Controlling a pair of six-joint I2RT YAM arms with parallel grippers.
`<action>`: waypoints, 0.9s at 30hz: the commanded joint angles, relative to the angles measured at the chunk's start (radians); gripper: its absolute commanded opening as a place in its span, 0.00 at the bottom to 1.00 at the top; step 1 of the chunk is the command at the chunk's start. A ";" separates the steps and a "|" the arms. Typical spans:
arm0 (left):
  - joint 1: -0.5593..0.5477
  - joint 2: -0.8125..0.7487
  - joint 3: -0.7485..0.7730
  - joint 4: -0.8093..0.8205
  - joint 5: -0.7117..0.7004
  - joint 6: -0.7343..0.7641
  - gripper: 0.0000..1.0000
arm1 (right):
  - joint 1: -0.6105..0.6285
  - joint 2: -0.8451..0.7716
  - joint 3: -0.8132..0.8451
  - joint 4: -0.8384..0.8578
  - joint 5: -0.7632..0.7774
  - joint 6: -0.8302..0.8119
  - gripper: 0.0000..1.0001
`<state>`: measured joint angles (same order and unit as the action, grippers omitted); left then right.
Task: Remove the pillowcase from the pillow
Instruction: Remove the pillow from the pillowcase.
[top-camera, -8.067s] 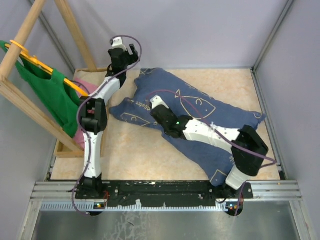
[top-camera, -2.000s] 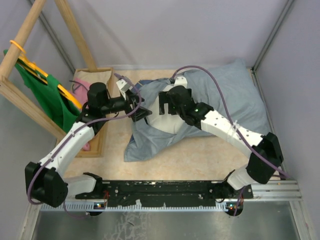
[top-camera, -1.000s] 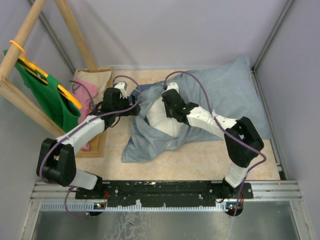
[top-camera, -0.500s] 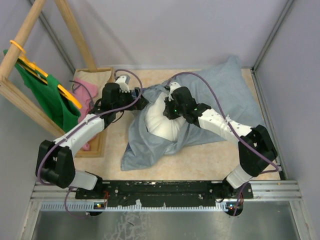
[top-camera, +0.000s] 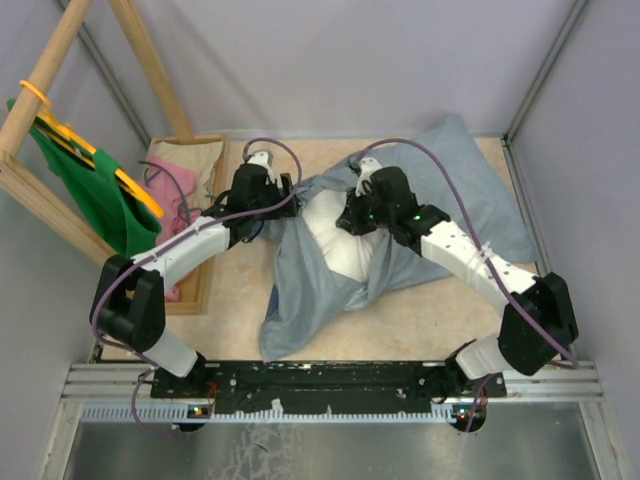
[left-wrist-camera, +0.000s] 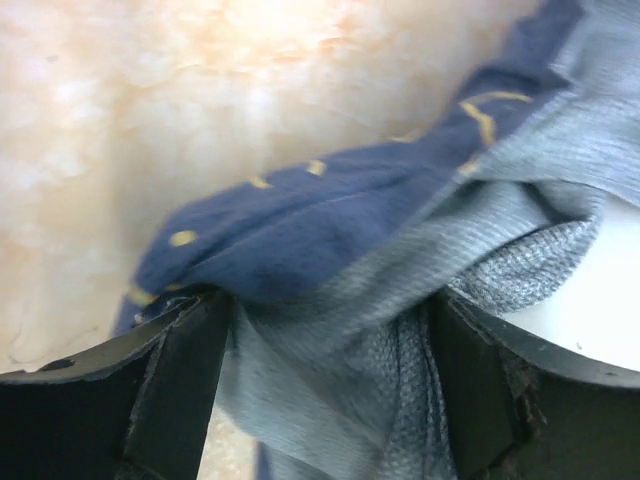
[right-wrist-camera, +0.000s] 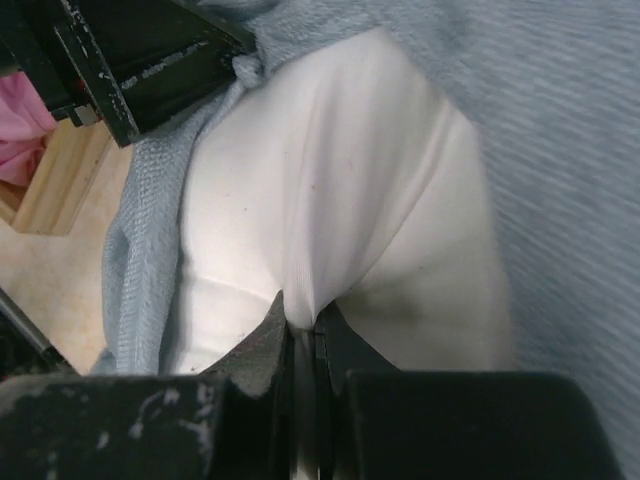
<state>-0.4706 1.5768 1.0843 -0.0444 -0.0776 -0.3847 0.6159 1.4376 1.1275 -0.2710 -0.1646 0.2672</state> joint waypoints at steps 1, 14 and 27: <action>0.020 0.030 -0.016 -0.162 -0.303 -0.002 0.82 | -0.142 -0.184 -0.007 0.039 -0.177 0.094 0.00; 0.098 0.050 -0.025 -0.247 -0.407 0.011 0.82 | -0.494 -0.307 -0.077 0.246 -0.488 0.346 0.00; 0.000 -0.048 0.011 -0.186 -0.169 0.079 0.89 | -0.432 -0.296 -0.123 0.424 -0.486 0.482 0.00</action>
<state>-0.4068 1.5974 1.0805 -0.2314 -0.2581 -0.3847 0.1474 1.2095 0.9459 -0.0486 -0.6380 0.6842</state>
